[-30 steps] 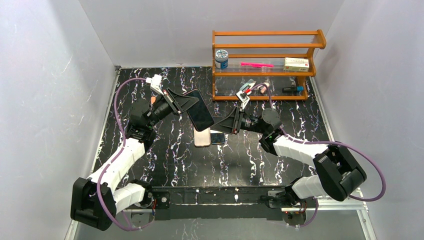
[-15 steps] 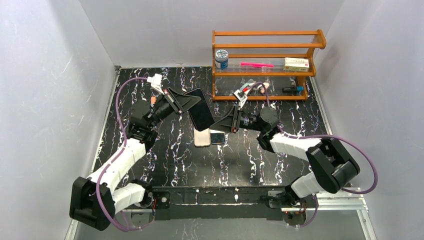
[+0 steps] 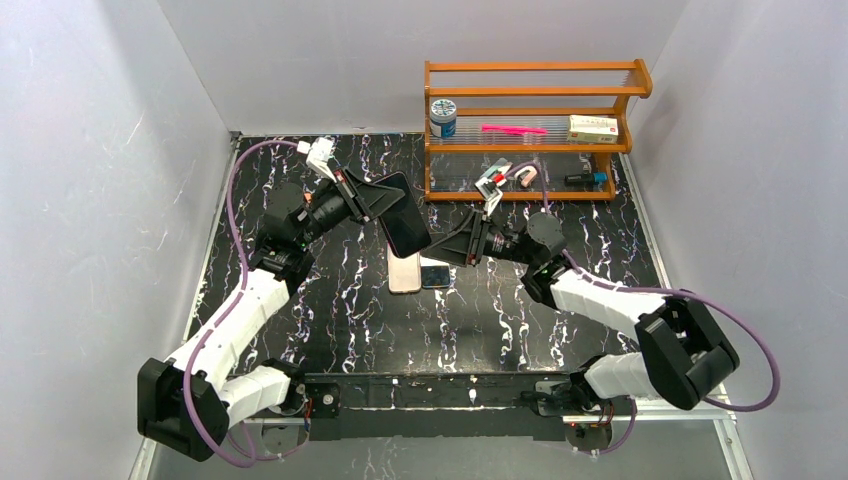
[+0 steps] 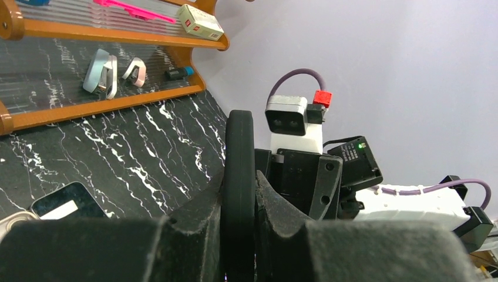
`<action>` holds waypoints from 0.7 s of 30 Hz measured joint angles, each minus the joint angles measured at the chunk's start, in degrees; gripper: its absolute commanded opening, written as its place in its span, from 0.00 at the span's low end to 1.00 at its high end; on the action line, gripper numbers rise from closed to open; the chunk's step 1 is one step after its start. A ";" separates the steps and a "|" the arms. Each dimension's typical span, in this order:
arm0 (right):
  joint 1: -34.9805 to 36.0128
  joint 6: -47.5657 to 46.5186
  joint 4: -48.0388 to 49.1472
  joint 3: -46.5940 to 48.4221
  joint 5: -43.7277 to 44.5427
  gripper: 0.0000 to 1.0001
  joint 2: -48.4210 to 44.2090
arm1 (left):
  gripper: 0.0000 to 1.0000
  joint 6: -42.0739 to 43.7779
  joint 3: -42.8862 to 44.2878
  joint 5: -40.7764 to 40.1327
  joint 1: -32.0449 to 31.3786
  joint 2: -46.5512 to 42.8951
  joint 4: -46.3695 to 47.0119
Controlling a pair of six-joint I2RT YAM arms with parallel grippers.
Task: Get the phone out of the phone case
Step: Remove the phone case from the phone.
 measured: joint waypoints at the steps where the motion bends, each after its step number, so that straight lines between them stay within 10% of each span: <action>1: 0.00 -0.66 -0.79 0.00 0.42 0.57 -0.83 | 0.00 0.33 0.48 0.11 -0.11 0.00 -0.37; 21: 0.00 -6.97 -12.28 -0.22 6.73 0.57 -5.62 | 0.00 3.63 1.44 0.26 -0.28 0.00 -4.72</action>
